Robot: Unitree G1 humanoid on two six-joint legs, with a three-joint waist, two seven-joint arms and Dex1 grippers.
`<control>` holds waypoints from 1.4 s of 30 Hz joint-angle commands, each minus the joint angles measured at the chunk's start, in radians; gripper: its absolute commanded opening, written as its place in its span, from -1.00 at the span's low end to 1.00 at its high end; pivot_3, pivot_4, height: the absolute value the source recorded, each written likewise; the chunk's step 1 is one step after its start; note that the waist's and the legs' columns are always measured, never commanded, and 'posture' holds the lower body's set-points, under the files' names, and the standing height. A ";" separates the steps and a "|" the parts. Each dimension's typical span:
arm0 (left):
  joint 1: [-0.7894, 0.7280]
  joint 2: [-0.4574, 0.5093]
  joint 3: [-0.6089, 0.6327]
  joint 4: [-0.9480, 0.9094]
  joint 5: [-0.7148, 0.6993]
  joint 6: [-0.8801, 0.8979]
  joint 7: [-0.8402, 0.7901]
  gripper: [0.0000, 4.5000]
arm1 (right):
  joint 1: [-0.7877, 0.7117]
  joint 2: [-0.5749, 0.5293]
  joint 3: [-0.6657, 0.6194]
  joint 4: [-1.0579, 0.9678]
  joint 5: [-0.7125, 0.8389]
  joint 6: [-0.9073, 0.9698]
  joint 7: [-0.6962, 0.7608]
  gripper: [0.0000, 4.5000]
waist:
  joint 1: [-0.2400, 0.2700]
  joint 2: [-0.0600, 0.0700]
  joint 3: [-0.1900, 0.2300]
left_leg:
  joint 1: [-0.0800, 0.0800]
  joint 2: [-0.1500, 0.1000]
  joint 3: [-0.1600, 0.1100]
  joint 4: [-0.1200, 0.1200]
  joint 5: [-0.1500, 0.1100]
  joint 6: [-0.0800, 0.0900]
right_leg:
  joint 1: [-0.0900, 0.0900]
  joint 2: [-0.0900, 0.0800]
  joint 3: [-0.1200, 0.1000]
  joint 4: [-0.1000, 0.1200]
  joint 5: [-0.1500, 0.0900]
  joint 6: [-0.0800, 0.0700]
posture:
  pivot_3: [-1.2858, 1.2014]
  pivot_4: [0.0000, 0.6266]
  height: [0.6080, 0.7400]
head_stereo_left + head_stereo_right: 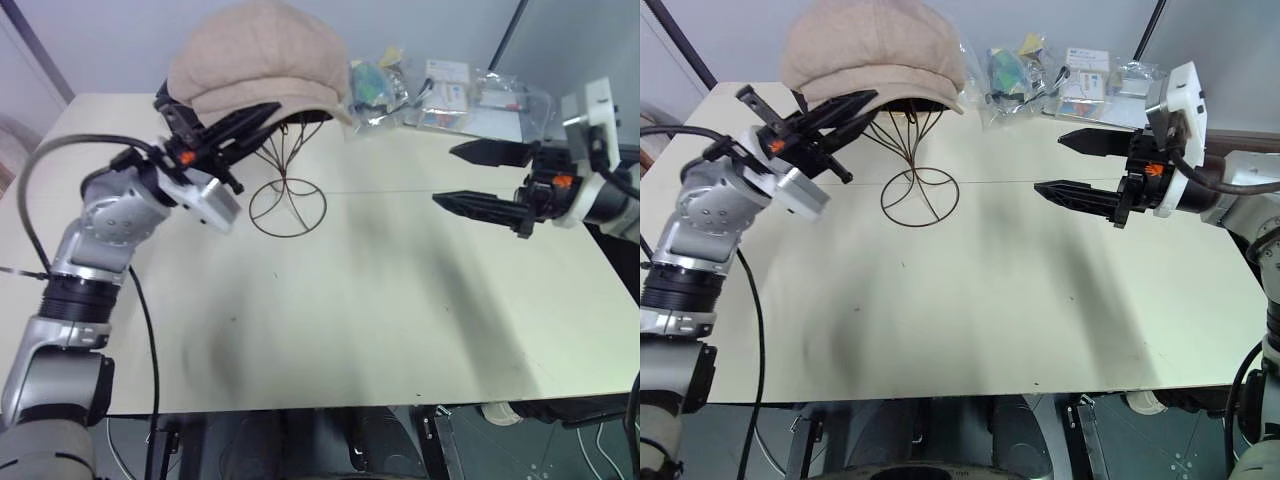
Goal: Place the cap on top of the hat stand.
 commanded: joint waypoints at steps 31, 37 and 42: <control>0.182 0.137 0.024 0.075 -0.211 -0.250 -0.197 0.97 | -0.047 0.024 0.009 0.028 -0.070 -0.025 0.044 1.00 | 0.002 0.002 0.001 | 0.000 0.001 0.001 0.001 -0.001 0.001 | 0.000 0.000 0.000 0.000 0.000 0.000 | 0.03 -0.52 1.00; 0.385 0.151 0.143 -0.202 -0.183 -0.010 -0.157 0.97 | -0.041 0.032 0.021 0.060 -0.103 -0.051 0.064 1.00 | 0.002 0.002 0.001 | 0.000 0.002 0.001 0.001 -0.001 0.001 | 0.000 -0.001 0.000 0.000 0.000 0.000 | 0.03 -0.52 1.00; 0.600 0.200 0.263 -0.473 -0.277 0.510 -0.146 0.97 | -0.023 0.038 0.016 0.086 -0.123 -0.066 0.073 1.00 | -0.001 0.002 0.001 | 0.000 0.003 0.001 0.000 -0.001 0.001 | 0.000 0.000 0.000 0.000 0.000 0.000 | 0.03 -0.52 1.00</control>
